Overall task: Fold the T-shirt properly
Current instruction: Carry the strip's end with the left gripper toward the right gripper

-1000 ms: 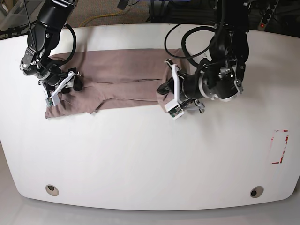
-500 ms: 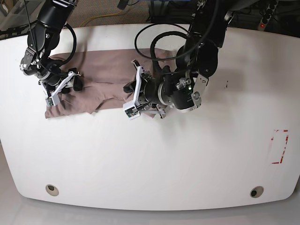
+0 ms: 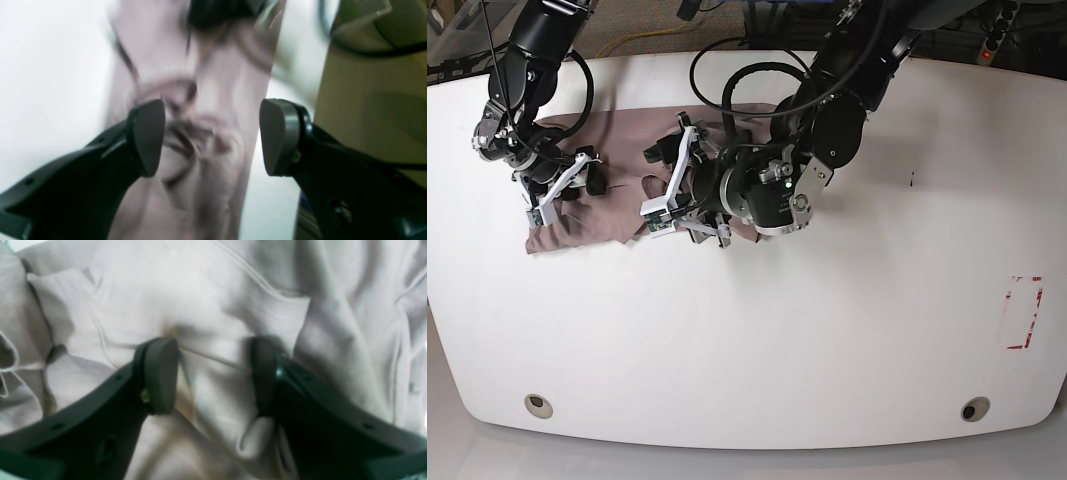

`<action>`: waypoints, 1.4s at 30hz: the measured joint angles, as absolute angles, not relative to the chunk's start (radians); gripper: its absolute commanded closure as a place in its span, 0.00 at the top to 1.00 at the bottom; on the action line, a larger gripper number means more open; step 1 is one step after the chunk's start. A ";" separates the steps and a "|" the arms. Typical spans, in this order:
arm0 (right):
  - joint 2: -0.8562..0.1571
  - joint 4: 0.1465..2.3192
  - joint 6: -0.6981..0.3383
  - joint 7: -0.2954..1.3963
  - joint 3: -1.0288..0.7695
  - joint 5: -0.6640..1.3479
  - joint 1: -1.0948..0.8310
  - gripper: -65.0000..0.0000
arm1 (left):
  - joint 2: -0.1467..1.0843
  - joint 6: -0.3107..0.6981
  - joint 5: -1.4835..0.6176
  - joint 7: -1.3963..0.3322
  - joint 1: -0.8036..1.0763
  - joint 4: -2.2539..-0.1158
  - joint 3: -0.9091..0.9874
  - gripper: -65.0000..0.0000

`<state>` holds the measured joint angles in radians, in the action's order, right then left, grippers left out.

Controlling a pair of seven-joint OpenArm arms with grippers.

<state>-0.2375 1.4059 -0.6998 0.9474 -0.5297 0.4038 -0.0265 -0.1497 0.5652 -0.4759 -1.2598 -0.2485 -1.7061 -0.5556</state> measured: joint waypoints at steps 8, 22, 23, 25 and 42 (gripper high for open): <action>-0.227 1.405 -0.700 0.946 -0.529 0.407 -0.022 0.53 | -0.042 0.565 -0.364 -1.320 -0.214 -1.893 -0.454 0.61; -0.227 1.406 -0.700 0.950 -0.529 0.407 -0.022 0.53 | 0.165 0.565 -0.228 -1.335 -0.124 -1.925 -0.468 0.19; -0.227 1.406 -0.700 0.950 -0.529 0.407 -0.021 0.53 | 0.165 0.565 -0.228 -1.334 -0.125 -1.915 -0.490 0.19; -0.227 1.406 -0.700 0.950 -0.529 0.407 -0.021 0.53 | 0.164 0.565 -0.211 -1.322 -0.131 -1.885 -0.535 0.19; -0.226 1.406 -0.700 0.951 -0.529 0.407 -0.020 0.53 | -0.009 0.562 -0.112 -1.182 -0.323 -1.524 -0.692 0.19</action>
